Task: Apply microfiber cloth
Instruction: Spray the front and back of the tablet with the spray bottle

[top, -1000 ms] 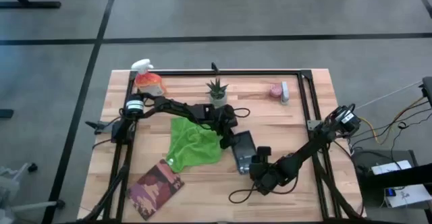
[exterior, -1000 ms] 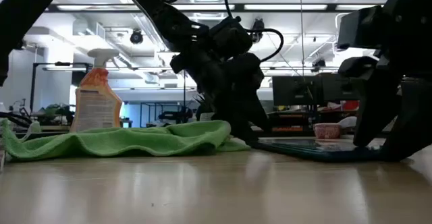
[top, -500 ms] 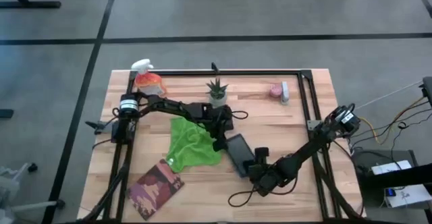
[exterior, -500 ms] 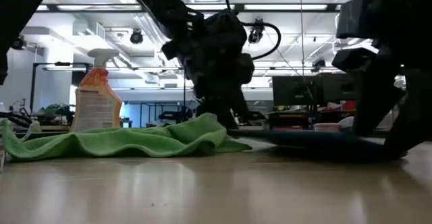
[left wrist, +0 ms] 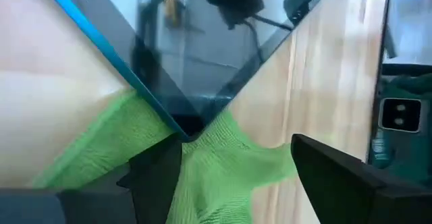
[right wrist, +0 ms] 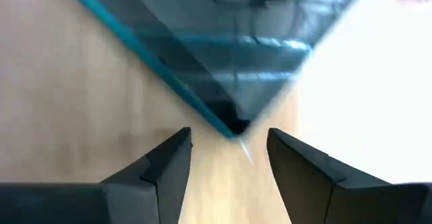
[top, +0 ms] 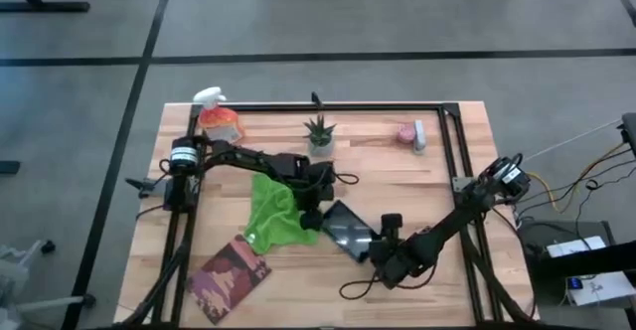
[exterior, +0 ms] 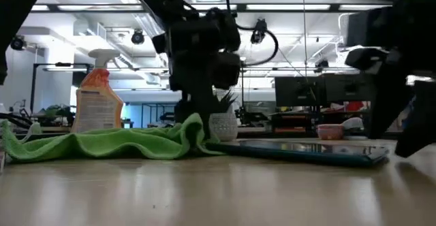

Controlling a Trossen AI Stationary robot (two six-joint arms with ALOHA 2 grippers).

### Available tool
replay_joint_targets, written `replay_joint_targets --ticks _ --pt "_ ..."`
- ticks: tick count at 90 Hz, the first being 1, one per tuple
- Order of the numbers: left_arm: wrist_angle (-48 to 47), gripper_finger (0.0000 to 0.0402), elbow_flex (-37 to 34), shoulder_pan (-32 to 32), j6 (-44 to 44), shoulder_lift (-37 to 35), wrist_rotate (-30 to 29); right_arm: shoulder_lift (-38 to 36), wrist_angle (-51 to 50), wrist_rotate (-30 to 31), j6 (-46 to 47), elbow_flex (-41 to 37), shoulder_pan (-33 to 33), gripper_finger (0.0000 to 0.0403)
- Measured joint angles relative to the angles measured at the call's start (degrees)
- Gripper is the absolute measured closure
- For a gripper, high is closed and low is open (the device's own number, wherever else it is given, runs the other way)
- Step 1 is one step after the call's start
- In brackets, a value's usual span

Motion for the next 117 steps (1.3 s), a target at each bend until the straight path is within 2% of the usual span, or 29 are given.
replay_joint_targets --ticks 7,11,32,43,56,65,96,117 --pt "0.0 0.0136 0.0 0.1 0.2 -0.4 -8.0 0.0 0.0 0.1 0.4 -0.7 0.2 0.0222" --pt "0.3 0.0136 0.0 0.3 0.2 -0.4 -9.6 0.0 0.9 0.0 0.4 -1.1 0.3 0.0222" --pt "3.0 0.0136 -0.3 0.7 -0.7 2.9 -3.7 1.1 4.6 0.4 -1.9 -1.4 0.3 0.0223" --pt "4.1 0.0136 -0.3 1.2 -2.3 4.5 -2.7 1.2 4.1 0.3 0.4 -1.3 0.7 0.0224" --pt "9.5 0.0136 -0.3 1.2 -5.5 5.9 -2.5 1.2 4.4 0.5 0.6 -1.3 0.8 0.0232" --pt "12.5 0.0138 -0.4 1.2 -7.1 6.6 0.5 1.3 5.4 1.9 0.8 -1.4 0.8 0.0235" --pt "13.6 0.0168 -0.7 0.9 -7.9 6.0 3.1 1.4 11.2 4.7 1.5 -1.5 0.6 0.0232" --pt "14.2 0.0179 -0.4 0.7 -8.7 5.2 11.5 1.4 10.9 6.5 1.9 -1.5 0.2 0.0244"
